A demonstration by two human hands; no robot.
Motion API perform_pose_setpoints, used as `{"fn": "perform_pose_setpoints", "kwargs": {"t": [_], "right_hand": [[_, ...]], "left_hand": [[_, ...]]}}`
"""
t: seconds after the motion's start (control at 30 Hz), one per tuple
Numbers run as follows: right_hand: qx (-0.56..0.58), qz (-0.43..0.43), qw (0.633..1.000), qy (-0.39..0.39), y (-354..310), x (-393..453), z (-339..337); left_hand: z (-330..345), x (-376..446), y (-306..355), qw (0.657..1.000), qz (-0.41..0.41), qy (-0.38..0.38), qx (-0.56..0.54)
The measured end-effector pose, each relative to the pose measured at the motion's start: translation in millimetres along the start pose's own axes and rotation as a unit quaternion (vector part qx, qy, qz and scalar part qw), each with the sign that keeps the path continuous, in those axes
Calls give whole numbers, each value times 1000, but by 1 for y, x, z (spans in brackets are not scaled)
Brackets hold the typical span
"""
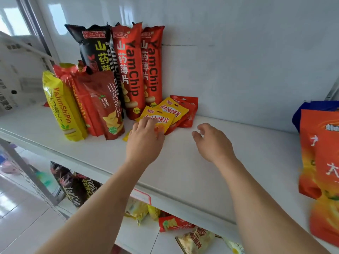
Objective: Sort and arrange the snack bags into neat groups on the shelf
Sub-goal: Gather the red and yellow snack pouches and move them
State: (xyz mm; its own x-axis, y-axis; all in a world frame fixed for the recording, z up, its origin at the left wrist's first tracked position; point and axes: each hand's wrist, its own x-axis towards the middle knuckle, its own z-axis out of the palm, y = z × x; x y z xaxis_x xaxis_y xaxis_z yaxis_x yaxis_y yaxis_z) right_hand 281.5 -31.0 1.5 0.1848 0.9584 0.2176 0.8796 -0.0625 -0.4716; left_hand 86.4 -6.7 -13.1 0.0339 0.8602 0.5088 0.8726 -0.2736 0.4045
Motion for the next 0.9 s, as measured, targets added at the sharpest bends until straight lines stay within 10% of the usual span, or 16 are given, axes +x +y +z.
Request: {"fn": "perform_pose_setpoints", "kwargs": {"t": [0.3, 0.9], "right_hand": [[134, 162, 977, -26, -27, 87, 41], [372, 234, 896, 61, -17, 168, 67]], "left_hand": [[28, 79, -43, 964, -178, -149, -127], [55, 126, -59, 962, -165, -206, -73]]}}
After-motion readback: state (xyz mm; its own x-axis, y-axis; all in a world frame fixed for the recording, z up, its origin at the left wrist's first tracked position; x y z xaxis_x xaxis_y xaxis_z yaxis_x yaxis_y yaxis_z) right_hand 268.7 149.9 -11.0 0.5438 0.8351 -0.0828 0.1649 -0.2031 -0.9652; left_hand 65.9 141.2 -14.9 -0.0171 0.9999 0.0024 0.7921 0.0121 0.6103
